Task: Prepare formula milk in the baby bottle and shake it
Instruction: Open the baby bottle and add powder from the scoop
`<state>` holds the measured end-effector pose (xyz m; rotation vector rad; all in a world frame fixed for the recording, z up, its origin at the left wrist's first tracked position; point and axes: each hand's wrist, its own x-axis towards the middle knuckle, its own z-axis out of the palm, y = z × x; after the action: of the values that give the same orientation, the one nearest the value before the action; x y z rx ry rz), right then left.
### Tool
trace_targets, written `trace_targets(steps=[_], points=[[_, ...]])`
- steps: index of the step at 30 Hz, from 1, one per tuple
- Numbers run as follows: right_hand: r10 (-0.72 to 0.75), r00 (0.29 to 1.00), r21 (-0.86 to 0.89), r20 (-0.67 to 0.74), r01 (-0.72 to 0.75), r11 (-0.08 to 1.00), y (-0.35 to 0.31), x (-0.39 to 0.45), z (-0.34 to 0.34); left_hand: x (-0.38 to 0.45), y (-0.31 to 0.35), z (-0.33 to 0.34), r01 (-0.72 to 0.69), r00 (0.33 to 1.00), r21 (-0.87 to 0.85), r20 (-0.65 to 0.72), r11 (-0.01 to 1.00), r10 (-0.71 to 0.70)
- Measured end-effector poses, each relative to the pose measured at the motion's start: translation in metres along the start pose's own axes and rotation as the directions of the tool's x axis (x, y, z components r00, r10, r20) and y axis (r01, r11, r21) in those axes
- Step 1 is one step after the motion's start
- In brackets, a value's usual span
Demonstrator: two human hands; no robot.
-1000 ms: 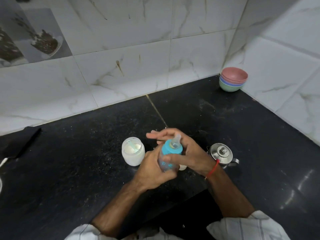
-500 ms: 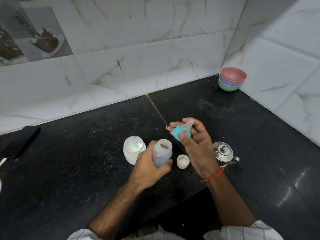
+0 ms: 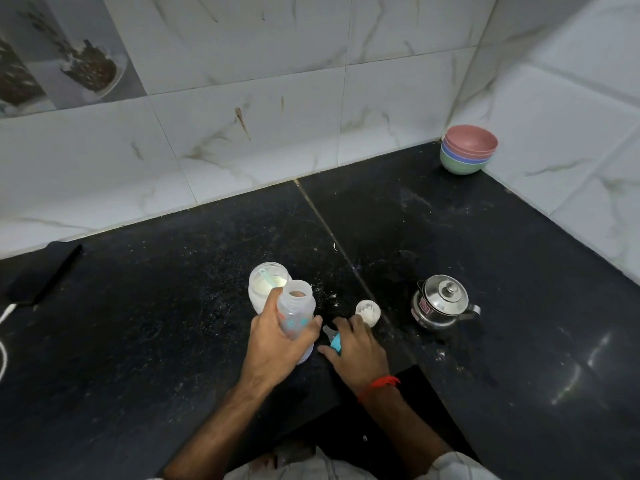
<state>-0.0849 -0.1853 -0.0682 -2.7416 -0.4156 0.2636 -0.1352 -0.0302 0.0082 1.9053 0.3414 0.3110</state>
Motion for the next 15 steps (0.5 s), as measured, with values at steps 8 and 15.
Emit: trace_targets(steps=[8, 15], points=[[-0.052, 0.974, 0.030, -0.219, 0.060, 0.998, 0.005, -0.011, 0.006, -0.009, -0.002, 0.001, 0.011, 1.000, -0.007, 0.023, 1.000, -0.011], [0.274, 0.896, 0.458, -0.350, -0.092, 0.884, 0.037, -0.002, -0.018, -0.004, 0.001, 0.003, 0.007, 1.000, -0.056, 0.030, 0.998, -0.005]])
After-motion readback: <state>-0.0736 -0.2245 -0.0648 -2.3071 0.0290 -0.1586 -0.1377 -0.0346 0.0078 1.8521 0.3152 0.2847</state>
